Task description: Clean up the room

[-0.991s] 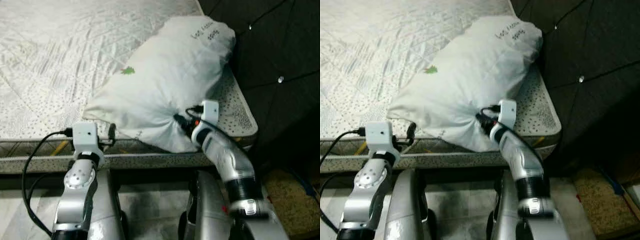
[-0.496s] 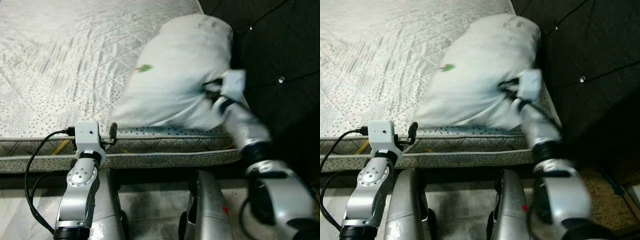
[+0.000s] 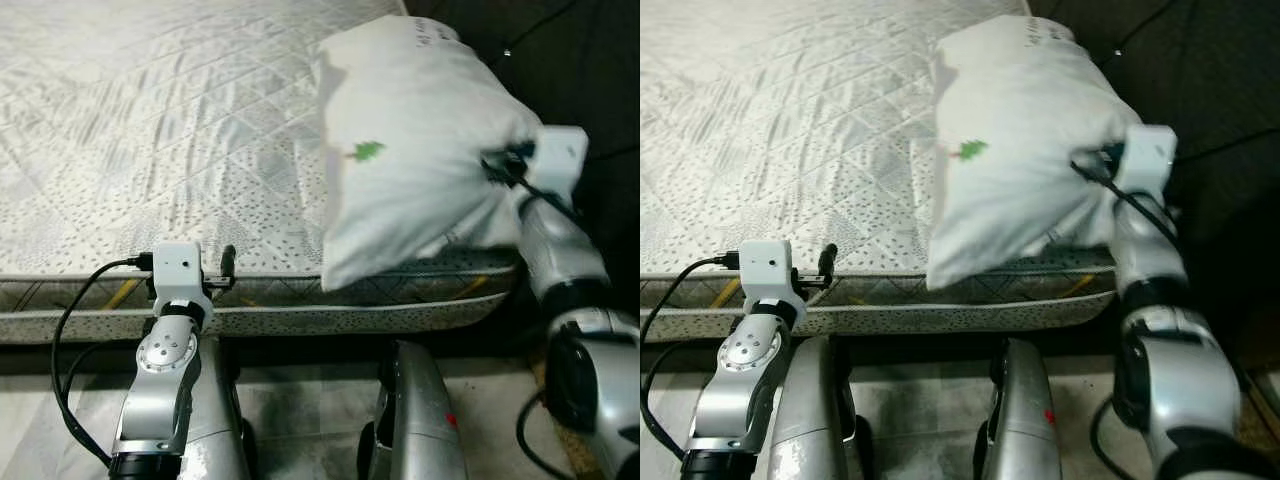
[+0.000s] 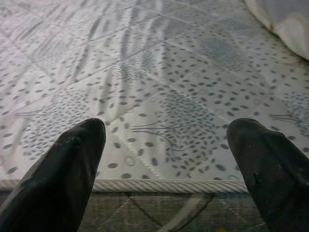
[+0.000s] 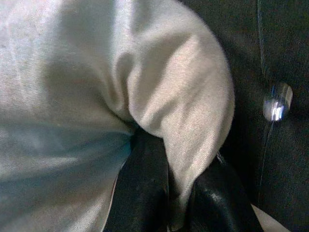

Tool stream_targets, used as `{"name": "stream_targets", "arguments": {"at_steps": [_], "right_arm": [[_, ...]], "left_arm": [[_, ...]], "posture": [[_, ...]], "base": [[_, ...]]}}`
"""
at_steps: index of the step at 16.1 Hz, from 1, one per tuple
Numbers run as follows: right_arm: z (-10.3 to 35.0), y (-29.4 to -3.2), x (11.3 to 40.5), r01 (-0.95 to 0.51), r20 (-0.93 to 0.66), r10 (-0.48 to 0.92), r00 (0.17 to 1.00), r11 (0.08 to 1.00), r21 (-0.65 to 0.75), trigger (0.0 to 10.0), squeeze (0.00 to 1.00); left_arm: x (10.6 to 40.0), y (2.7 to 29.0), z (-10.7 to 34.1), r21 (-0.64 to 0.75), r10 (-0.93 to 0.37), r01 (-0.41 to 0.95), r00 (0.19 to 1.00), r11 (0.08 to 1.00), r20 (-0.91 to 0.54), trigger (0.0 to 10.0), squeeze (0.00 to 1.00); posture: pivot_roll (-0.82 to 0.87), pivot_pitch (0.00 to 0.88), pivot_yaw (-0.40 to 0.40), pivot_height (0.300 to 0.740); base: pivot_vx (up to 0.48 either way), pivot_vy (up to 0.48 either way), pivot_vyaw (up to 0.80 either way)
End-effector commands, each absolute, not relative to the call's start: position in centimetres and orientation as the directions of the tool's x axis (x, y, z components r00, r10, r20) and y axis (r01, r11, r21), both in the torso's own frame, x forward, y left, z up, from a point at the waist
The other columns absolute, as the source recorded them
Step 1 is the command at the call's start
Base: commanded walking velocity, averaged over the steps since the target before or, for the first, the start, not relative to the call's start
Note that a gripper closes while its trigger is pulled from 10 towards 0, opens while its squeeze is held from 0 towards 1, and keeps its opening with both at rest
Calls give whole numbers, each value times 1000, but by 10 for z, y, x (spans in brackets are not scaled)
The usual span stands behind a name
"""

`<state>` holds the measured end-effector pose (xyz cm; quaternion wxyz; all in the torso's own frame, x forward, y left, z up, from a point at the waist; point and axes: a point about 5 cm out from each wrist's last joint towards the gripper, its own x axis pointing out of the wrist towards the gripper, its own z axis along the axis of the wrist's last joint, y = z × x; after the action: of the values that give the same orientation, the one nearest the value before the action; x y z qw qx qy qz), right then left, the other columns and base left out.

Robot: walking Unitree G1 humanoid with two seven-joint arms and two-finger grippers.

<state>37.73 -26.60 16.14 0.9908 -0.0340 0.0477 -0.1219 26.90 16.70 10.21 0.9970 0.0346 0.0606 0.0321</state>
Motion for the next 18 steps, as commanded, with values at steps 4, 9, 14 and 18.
{"name": "stream_targets", "arguments": {"at_steps": [4, 9, 14, 18], "right_arm": [[114, -271, 344, 181, -158, -199, 967, 976, -125, 0, 0], [99, -254, 337, 149, -182, -163, 970, 985, -87, 0, 0], [164, -275, 372, 212, -56, -226, 973, 960, -181, 0, 0], [195, -325, 365, 426, 4, -437, 900, 875, -232, 0, 0]], "left_arm": [[269, 167, 102, 85, 66, -56, 990, 995, -122, 10000, 0], [277, 164, 105, 92, 41, -30, 993, 995, -112, 10000, 0], [277, 164, 105, 95, 56, -46, 992, 994, -110, 10000, 0], [274, 170, 104, 93, 88, -77, 990, 993, -112, 10000, 0]], "posture": [[36, 103, -45, 516], [32, 87, -28, 516], [43, 82, -36, 516], [43, 84, -55, 516]], "base": [[0, 0, 0], [0, 0, 0], [0, 0, 0], [0, 0, 0]]}}
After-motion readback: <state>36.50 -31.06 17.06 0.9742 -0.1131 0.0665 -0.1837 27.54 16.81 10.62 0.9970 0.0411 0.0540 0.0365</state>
